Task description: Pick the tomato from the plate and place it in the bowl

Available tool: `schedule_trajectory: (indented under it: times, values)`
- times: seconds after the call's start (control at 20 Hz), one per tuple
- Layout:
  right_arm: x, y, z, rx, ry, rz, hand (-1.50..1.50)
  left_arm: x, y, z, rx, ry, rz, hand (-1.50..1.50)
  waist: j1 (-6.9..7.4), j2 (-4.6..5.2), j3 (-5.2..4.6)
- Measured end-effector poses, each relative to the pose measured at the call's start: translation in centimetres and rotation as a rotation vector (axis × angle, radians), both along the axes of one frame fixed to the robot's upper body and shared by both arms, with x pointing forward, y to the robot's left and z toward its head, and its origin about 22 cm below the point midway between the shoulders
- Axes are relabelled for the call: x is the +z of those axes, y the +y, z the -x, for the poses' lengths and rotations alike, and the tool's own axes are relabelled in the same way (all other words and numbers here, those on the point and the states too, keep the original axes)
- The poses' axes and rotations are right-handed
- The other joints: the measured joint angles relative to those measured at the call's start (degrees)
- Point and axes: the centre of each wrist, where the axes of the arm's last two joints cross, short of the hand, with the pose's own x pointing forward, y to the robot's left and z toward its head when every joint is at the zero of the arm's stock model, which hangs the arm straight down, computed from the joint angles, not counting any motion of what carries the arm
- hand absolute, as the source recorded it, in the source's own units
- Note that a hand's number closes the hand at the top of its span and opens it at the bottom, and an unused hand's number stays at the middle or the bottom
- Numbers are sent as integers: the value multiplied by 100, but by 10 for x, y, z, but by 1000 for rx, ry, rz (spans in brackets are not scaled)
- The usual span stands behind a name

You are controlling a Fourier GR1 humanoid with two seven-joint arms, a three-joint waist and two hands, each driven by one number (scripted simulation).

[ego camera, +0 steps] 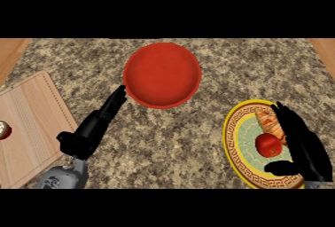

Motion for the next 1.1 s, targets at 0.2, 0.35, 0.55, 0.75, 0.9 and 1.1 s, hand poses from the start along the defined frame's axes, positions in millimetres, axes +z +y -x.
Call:
schedule_trajectory:
  times: [0.2, 0.35, 0.55, 0.75, 0.9, 1.1]
  values:
    - [-1, -1, -6, 41, -17, -13, 150, -2, -5, 5, 0, 2, -5, 0, -7, -7, -13]
    - [-2, 0, -10, 72, -67, -4, 150, 1, -5, -2, -3, 2, -4, 0, -13, -6, -13]
    - [-3, 0, -14, 73, -121, 0, 150, 2, -4, -1, 0, -2, 2, 0, -10, -4, -6]
    - [2, 1, -15, 75, -163, -3, 150, 6, -1, 1, 2, 4, 4, 0, -5, 1, 9]
    - [0, 54, -31, 107, -92, 18, 150, 5, -4, 2, -25, 2, 2, 0, 125, 19, -7]
    - [1, 111, -43, 175, 56, 96, 150, 10, -14, -2, -84, -16, -5, 0, 511, 61, -113]
